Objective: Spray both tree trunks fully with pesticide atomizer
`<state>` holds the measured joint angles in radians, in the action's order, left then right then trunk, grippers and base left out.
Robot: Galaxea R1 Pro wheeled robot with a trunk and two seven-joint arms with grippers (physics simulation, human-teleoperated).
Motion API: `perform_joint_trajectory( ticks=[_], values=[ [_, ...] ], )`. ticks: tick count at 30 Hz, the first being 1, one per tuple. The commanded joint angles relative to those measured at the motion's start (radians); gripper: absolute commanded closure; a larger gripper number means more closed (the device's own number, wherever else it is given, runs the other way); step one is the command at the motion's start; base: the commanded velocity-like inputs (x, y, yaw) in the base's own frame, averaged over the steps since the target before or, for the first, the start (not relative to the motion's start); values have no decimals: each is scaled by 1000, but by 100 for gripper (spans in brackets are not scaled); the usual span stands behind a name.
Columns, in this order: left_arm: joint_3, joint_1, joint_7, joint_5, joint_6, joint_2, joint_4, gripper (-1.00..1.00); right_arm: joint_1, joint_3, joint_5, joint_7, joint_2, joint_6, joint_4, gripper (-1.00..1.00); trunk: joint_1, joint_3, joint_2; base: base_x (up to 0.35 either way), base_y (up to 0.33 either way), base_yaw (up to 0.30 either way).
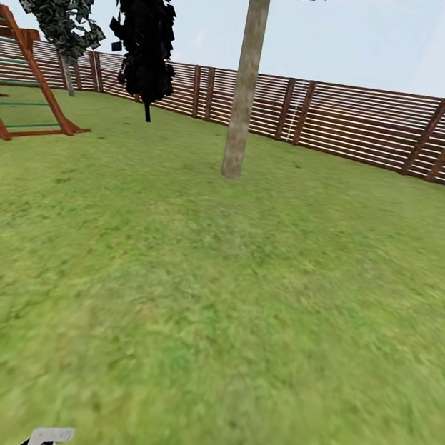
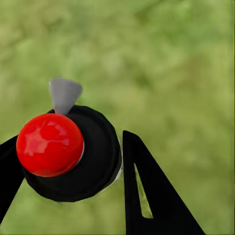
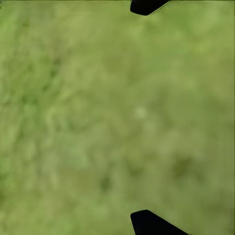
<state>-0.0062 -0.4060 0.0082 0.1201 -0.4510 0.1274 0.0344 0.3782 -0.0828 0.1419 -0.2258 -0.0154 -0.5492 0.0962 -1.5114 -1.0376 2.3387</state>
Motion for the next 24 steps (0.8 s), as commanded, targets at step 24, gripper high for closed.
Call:
perform_joint_trajectory(
  ticks=[24],
  values=[
    [-2,-1,1,6,-3,0,-1,100,1,-8,5,-10,-1,0,-1,-100,0,-1,0,339,0,0]
  ],
)
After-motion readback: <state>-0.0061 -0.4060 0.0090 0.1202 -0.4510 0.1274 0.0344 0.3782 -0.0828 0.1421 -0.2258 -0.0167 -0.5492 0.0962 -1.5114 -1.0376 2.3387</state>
